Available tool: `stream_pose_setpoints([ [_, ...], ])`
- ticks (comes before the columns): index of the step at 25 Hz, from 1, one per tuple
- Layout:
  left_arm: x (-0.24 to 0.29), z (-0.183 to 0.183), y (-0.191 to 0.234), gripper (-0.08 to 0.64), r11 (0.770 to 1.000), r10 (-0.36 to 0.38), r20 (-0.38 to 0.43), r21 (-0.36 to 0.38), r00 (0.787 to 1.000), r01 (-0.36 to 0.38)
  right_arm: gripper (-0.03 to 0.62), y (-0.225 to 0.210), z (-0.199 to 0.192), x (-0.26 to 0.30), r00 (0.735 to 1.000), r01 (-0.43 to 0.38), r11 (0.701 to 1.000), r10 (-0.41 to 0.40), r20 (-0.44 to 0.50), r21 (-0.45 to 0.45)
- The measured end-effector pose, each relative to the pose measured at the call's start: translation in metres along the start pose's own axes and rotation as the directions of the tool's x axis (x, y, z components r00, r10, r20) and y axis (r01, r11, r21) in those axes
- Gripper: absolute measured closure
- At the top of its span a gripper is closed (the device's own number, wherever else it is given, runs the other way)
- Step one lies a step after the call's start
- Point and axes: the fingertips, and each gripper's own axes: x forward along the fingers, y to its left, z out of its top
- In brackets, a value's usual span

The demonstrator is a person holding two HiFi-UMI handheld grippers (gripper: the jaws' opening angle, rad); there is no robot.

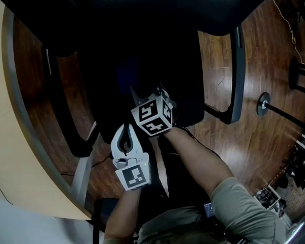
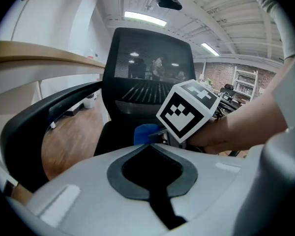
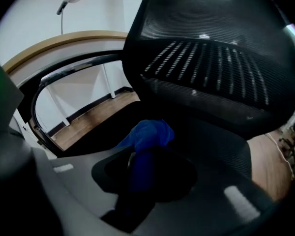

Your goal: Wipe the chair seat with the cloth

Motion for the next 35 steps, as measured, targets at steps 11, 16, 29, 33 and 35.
stream_pose_setpoints([
  [11, 0.030, 0.022, -0.097, 0.555, 0.983, -0.160, -0.007, 0.088, 0.987, 0.160, 0.497, -0.150, -0.067, -0.083, 0.951, 0.308, 0.921, -0.300, -0.073, 0.240],
  [16, 0.040, 0.021, -0.123, 0.555, 0.970, -0.204, -0.021, 0.131, 0.979, 0.205, 0.497, -0.182, -0.100, -0.105, 0.925, 0.379, 0.854, -0.364, -0.110, 0.356],
  [29, 0.050, -0.001, -0.141, 0.555, 0.963, -0.219, -0.051, 0.149, 0.974, 0.224, 0.497, -0.199, -0.166, -0.112, 0.884, 0.466, 0.745, -0.414, -0.217, 0.478],
  [33, 0.047, -0.010, -0.131, 0.555, 0.968, -0.204, -0.053, 0.136, 0.977, 0.210, 0.497, -0.198, -0.168, -0.112, 0.875, 0.483, 0.742, -0.433, -0.217, 0.464],
  [35, 0.043, -0.013, -0.122, 0.555, 0.973, -0.189, -0.052, 0.122, 0.981, 0.194, 0.497, -0.197, -0.165, -0.112, 0.871, 0.488, 0.738, -0.446, -0.207, 0.466],
])
